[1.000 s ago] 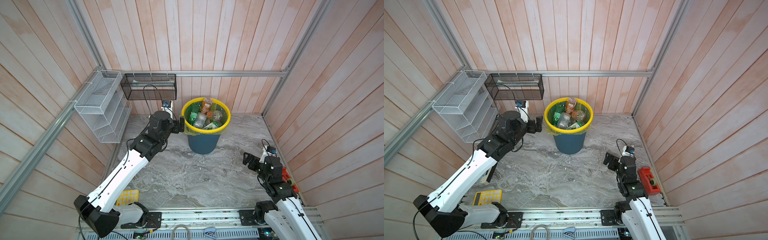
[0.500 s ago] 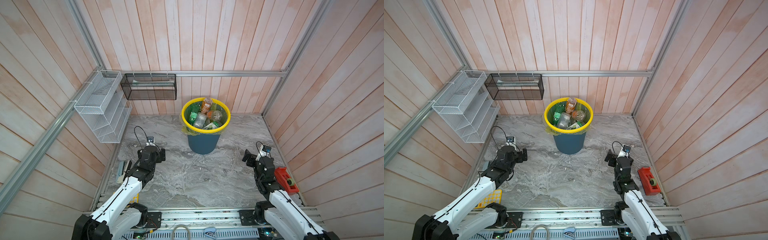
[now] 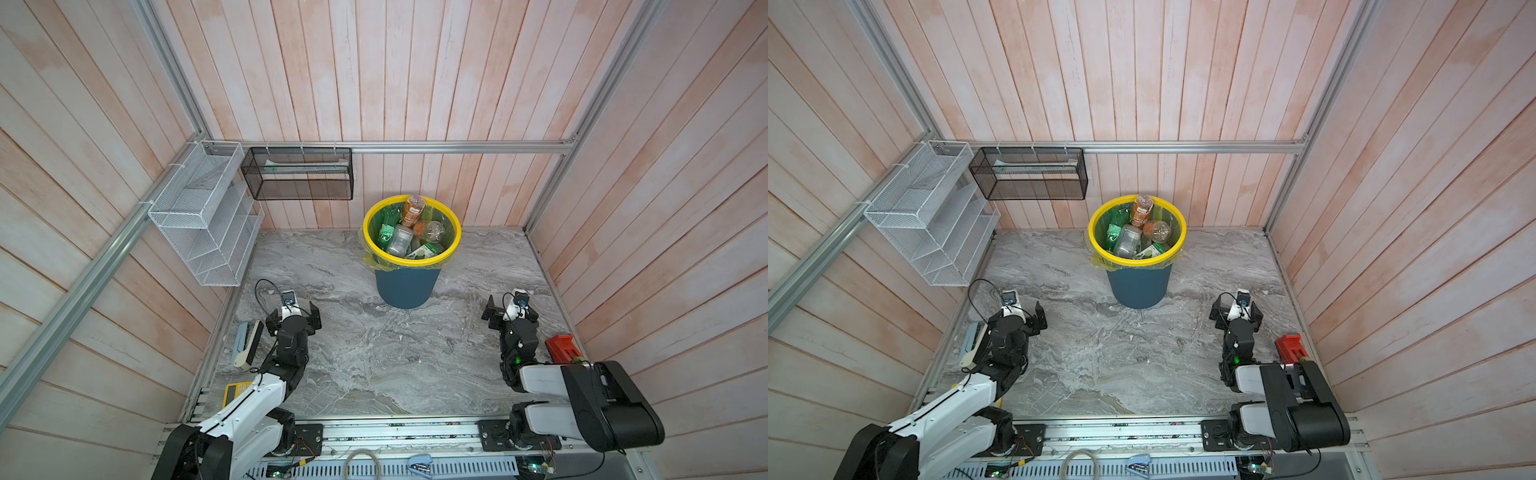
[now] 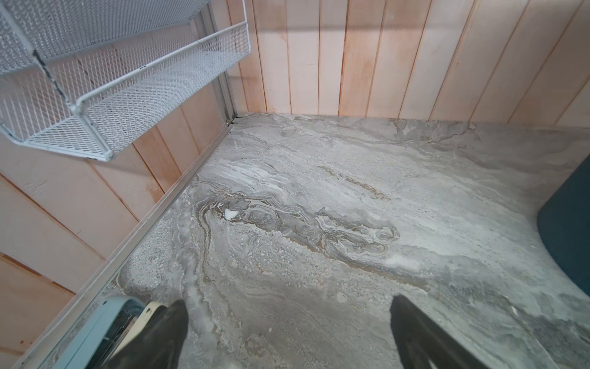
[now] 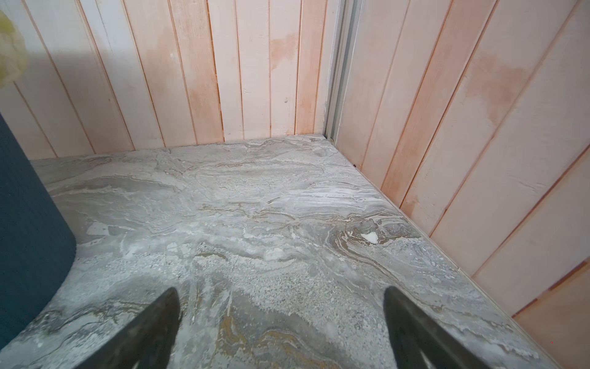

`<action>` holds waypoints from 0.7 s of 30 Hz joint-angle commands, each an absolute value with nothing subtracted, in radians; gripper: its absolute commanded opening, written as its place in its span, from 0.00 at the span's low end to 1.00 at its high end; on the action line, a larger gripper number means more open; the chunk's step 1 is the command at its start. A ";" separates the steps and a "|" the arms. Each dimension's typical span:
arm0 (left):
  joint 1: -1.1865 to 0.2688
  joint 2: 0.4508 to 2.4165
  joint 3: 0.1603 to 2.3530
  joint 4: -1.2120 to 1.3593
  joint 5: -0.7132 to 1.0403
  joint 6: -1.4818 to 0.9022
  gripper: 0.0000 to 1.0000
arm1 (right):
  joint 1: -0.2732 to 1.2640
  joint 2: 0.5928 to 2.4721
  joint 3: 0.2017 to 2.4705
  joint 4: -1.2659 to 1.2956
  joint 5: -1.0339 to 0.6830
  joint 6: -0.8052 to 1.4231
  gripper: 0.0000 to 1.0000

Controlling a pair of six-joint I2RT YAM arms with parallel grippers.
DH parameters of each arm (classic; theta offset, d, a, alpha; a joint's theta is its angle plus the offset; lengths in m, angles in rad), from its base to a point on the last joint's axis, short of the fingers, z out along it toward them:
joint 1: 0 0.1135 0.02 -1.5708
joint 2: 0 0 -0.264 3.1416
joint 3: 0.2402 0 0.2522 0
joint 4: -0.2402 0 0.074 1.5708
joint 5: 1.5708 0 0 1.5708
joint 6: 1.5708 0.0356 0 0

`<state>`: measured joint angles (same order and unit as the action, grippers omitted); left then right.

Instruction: Throw the plastic bottles in the bin

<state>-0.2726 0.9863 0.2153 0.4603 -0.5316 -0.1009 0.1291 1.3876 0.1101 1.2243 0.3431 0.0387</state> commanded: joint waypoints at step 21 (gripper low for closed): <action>-0.089 1.295 0.141 1.141 -0.247 0.000 1.00 | 0.046 1.536 0.217 1.293 0.156 0.038 0.99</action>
